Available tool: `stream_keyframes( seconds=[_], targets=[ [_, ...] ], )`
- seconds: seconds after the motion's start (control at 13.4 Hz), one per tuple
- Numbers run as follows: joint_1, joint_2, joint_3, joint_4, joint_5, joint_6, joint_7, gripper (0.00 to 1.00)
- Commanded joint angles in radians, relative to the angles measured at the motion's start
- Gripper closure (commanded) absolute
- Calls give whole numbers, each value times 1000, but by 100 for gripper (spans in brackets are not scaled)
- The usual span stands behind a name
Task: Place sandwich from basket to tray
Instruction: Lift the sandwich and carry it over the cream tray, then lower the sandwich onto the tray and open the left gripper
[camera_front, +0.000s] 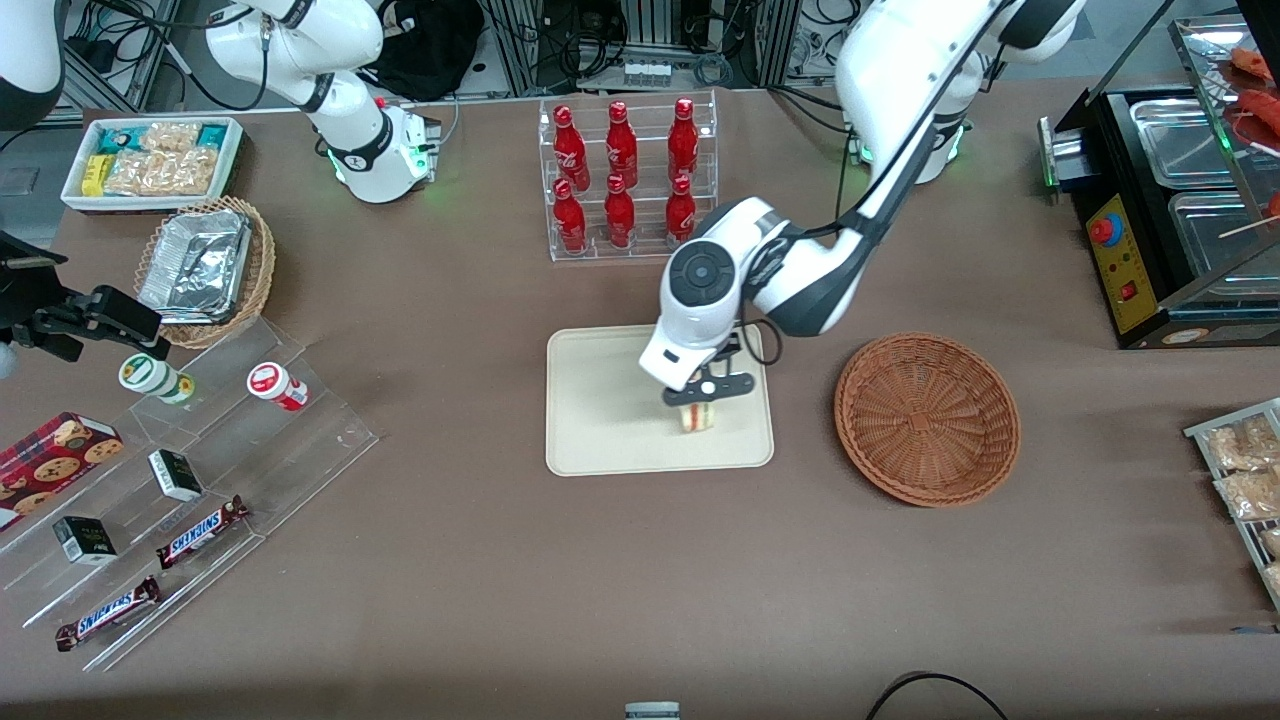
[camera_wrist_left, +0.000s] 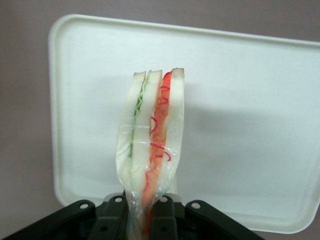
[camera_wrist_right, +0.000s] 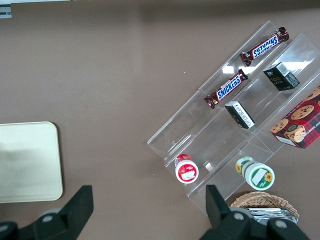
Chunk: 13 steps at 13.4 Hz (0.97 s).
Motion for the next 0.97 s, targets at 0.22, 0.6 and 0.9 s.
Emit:
stream_keyframes(
  seconds=[0.22, 0.6, 0.9],
  targets=[
    [-54, 102, 12, 61, 104, 47, 1, 86],
    [-70, 117, 12, 62, 114, 48, -2, 35],
    [-63, 73, 12, 66, 103, 45, -5, 0]
  ],
)
